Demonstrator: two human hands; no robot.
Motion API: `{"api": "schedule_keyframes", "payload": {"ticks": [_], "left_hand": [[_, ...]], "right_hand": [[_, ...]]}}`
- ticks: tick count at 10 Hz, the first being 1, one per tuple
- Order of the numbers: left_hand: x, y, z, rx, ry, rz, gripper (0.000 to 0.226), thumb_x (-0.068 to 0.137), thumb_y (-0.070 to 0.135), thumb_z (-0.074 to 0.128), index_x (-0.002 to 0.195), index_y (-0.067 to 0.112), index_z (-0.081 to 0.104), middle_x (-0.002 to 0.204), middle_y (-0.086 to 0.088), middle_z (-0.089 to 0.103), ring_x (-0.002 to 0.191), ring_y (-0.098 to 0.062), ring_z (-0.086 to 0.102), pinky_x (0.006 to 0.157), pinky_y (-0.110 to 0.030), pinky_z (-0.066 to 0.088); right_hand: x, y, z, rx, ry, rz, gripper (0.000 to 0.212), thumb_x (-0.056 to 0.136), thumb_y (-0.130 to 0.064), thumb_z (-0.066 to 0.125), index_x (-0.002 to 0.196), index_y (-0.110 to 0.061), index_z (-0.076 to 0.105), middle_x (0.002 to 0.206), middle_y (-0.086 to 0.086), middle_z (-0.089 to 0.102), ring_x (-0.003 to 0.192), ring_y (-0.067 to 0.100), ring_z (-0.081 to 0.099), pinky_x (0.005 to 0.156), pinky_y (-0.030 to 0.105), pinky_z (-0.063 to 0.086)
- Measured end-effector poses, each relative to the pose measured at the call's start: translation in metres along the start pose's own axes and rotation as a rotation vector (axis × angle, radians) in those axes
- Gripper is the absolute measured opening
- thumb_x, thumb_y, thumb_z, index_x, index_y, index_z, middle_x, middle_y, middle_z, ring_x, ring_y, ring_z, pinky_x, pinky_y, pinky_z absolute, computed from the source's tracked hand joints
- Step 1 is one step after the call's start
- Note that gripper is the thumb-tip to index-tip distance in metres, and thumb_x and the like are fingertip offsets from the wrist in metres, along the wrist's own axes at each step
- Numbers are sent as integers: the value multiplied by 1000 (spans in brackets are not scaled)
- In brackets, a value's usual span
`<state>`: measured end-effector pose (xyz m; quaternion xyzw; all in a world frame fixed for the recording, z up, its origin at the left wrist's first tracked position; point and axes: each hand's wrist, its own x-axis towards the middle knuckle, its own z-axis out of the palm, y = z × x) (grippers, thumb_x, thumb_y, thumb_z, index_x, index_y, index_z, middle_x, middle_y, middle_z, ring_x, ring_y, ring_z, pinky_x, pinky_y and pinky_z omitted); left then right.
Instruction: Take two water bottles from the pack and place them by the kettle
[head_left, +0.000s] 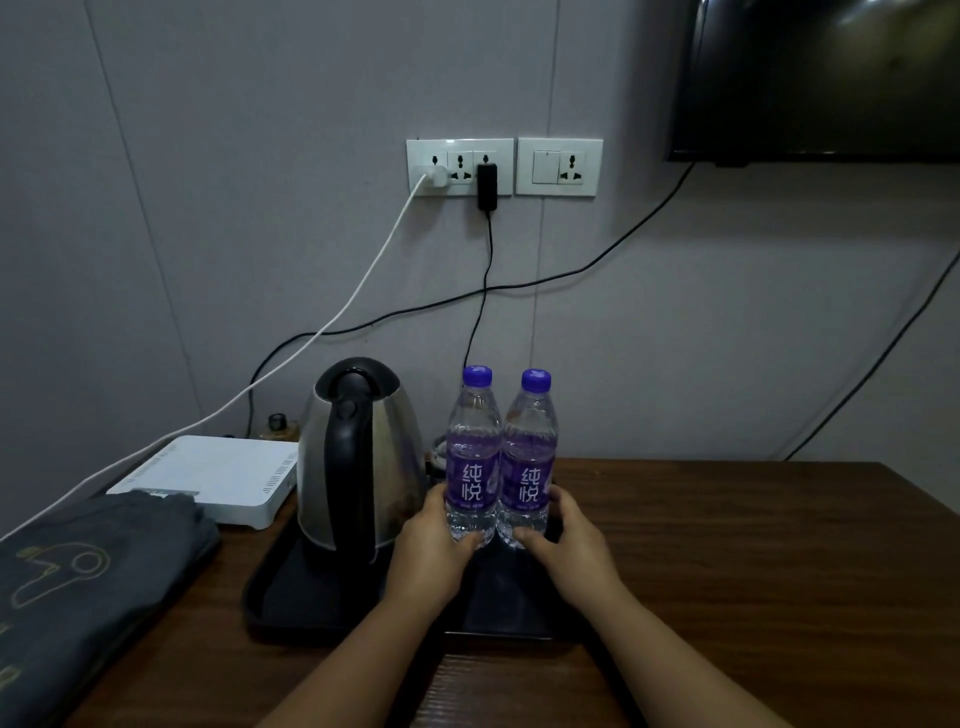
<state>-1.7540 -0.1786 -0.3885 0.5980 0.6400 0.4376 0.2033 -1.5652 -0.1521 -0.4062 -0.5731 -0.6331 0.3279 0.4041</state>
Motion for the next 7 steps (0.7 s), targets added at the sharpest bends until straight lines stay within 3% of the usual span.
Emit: {"api": "schedule_keyframes", "payload": {"ticks": [1, 2, 4, 5, 6, 7], "left_hand": [[1, -3, 1, -21, -4, 8, 67, 78, 28, 84, 137, 24, 51, 116, 2, 76, 103, -16, 72, 88, -39, 58], [2, -6, 2, -24, -19, 7, 70, 77, 30, 84, 137, 28, 49, 115, 4, 76, 101, -14, 72, 88, -40, 58], [3, -8, 1, -85, -51, -30, 73, 73, 37, 85, 134, 35, 46, 111, 8, 77, 96, -10, 74, 86, -41, 60], [0, -4, -2, -102, -93, -61, 71, 72, 30, 84, 131, 40, 45, 110, 12, 75, 98, -7, 73, 88, -41, 60], [2, 15, -14, -35, -170, -110, 86, 71, 21, 84, 143, 28, 39, 116, 7, 74, 104, -11, 72, 91, -37, 57], [2, 41, -31, 27, -207, -137, 97, 73, 22, 84, 152, 24, 27, 121, 3, 74, 108, -15, 71, 89, -29, 55]], "right_hand": [[0, -2, -1, -18, -12, 0, 79, 82, -40, 81, 149, -39, 39, 137, -11, 60, 116, 6, 56, 85, 22, 44], [2, -1, 0, -48, -7, 8, 78, 81, -43, 82, 146, -42, 40, 137, -12, 59, 123, 11, 56, 87, 26, 45], [2, -5, -2, -94, -14, -8, 78, 78, -44, 84, 145, -37, 44, 132, -19, 54, 123, 5, 49, 99, 29, 44], [0, -12, -5, -118, -34, -17, 78, 77, -37, 85, 145, -32, 48, 136, -13, 55, 126, 8, 53, 103, 28, 45], [-1, -29, -14, -101, -70, -8, 73, 71, -27, 86, 134, -41, 51, 132, -13, 58, 123, 9, 57, 99, 26, 46], [-2, -52, -27, -64, -107, 3, 76, 65, -31, 85, 133, -38, 53, 131, -11, 60, 125, 11, 57, 102, 34, 49]]}}
